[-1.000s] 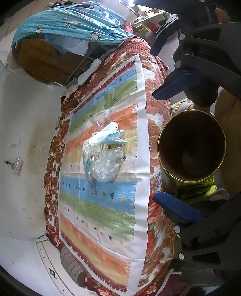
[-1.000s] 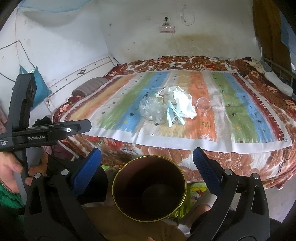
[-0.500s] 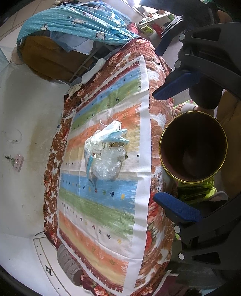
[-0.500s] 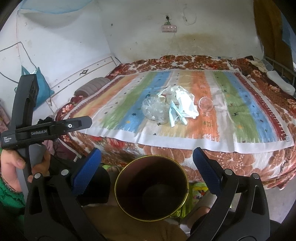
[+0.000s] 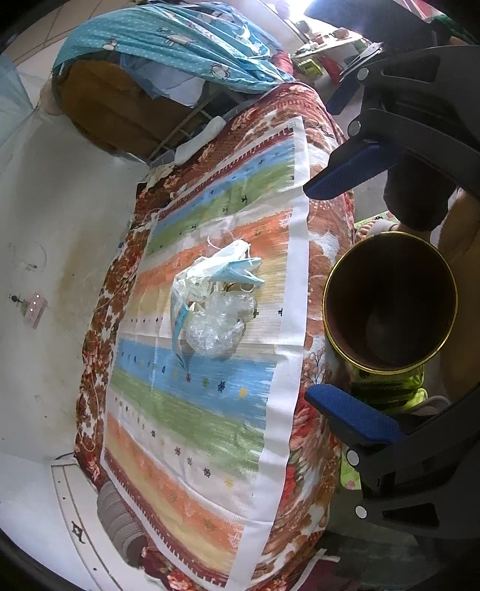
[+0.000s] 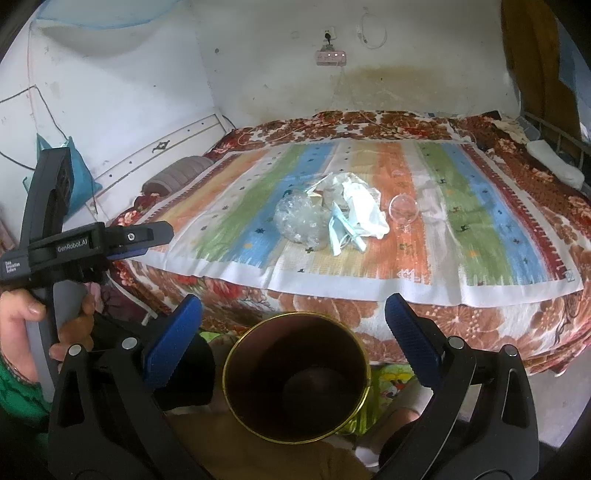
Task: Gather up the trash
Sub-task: 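Reach left tool to blue-printed plastic packet while right tool reaches clear plastic cup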
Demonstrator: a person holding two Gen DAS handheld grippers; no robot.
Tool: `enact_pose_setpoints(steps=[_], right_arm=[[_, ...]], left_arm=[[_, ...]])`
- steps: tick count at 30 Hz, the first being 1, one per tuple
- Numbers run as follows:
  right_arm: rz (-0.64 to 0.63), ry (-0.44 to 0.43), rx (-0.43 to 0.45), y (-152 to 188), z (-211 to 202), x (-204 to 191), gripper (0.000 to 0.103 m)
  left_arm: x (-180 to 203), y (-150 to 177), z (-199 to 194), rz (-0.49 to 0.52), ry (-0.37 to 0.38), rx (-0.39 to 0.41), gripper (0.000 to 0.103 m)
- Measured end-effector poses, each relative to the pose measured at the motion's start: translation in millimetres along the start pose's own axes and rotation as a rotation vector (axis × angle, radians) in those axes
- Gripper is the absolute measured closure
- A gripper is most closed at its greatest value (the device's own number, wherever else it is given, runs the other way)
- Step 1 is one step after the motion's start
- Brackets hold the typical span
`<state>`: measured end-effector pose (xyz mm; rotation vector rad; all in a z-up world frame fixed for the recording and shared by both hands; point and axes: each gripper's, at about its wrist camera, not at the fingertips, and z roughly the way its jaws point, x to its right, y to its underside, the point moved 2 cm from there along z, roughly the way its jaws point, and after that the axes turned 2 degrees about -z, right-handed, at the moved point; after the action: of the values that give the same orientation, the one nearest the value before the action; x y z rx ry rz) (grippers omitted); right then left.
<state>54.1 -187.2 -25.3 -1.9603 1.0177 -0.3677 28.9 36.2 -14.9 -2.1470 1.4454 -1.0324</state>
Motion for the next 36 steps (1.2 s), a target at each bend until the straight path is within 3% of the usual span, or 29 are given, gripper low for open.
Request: enact_pose_setpoints(steps=[9,18,21,27,32,36], right_arm=[[-0.051,0.052,0.020,-22,4,11,0.009],[-0.086,0.041,0.045,-53,17,18,0.009],[-0.099,0.009,0.064,-60,20,19,0.009],[-0.131,0.041,0.075,-72,33,23,0.009],[-0.099,0.062,0.076,-82,51,41,0.009],[-0.077,0.098,0.078,-88,64,55,0.009]], left_arm=[[4,-23,11,-0.005,0.026,-0.017,0.006],[-14,-49,40,-0.112,0.018,-0.095,0.008],[-17,-63,45,-0.109,0.017,-0.079,0.010],[-22,-89,62,-0.130,0.041,-0.065,0.010],[-19,-104,78,-0.108,0.039,-0.053,0.010],[-26,-115,94,-0.151,0.075,-0.059,0.010]])
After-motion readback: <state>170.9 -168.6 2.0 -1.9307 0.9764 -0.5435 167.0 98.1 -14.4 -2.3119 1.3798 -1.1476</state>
